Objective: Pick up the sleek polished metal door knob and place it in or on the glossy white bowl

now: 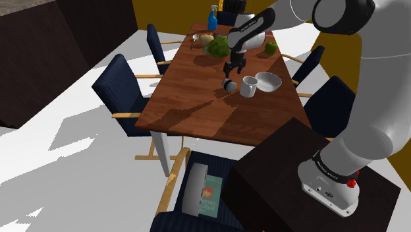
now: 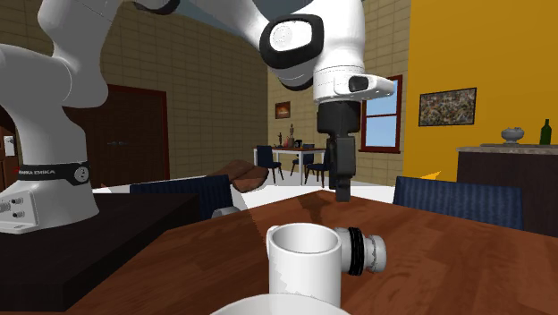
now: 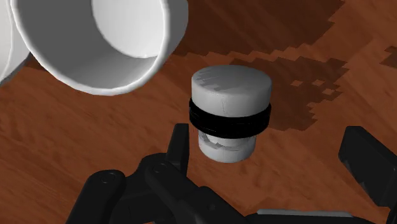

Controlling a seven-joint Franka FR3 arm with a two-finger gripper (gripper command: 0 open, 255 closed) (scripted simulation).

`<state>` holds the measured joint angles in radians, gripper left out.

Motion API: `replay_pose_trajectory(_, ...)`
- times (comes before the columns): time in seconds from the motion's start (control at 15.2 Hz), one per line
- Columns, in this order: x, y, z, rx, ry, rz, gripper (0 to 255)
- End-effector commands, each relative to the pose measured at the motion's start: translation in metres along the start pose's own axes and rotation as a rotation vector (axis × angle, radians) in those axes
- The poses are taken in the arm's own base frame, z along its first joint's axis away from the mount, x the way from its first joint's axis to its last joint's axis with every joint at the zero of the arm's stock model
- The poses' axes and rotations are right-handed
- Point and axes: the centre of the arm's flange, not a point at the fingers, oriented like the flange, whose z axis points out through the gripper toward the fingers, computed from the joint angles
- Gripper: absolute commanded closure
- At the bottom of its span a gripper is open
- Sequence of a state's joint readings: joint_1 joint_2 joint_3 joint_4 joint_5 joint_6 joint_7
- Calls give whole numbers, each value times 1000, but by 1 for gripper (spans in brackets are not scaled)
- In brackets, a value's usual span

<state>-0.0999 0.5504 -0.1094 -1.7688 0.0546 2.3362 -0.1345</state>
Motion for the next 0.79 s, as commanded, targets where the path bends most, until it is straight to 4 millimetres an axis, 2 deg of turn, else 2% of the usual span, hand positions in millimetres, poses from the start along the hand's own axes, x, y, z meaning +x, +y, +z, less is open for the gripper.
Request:
replay_pose_trajectory(0.0, 19, 4, 17, -1, 1, -2, 0)
replay_pose_trajectory(0.33, 63, 15, 56, -3, 5, -7, 0)
replay_pose_trajectory(0.73, 63, 15, 88, -3, 5, -7, 0)
